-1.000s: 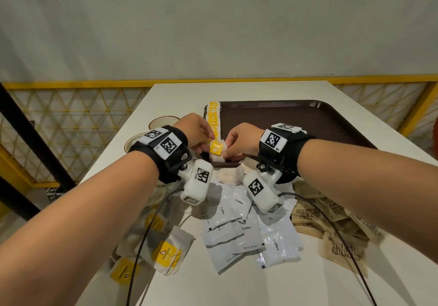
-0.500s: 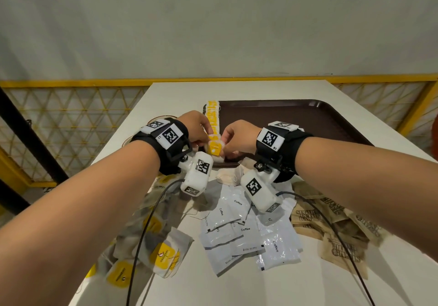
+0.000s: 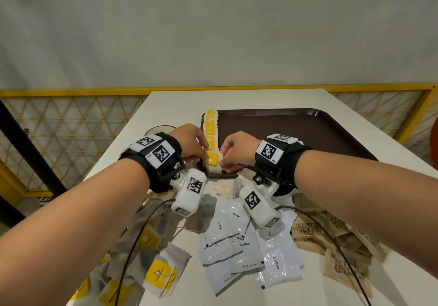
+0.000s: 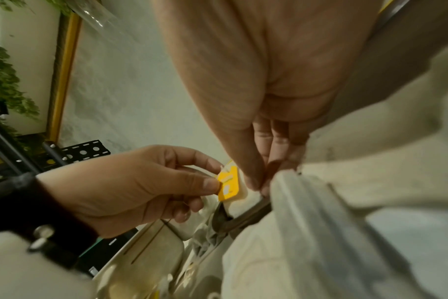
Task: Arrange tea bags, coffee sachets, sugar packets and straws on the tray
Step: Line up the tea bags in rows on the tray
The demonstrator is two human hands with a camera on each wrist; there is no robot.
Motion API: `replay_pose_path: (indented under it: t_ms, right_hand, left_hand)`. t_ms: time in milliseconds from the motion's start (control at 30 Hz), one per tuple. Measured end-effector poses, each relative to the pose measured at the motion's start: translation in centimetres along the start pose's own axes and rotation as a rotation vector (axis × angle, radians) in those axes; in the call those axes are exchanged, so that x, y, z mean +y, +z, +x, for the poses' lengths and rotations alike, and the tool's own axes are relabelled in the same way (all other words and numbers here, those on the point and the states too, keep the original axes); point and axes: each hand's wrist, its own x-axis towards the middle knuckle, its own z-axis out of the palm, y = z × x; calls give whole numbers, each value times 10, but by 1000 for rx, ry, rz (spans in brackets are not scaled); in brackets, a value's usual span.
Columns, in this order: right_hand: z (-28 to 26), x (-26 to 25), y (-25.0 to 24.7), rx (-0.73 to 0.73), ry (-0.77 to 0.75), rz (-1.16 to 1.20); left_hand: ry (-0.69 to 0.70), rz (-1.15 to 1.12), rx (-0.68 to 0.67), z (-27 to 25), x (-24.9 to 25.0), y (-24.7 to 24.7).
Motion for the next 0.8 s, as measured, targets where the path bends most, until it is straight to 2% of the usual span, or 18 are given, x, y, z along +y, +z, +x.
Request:
replay_pose_path:
  t_ms: [333,600,800]
  right_hand:
    - [-1,-3,6,55,1,23]
    - [-2,-6,-2,54,-19,-47]
    - [-4,-12,1,24,6,-132]
  left_hand:
    - [-23,50,-9,-9,2,8]
    - [18,27,44,-15,2,2]
    - [56,170,31,-15,3,7]
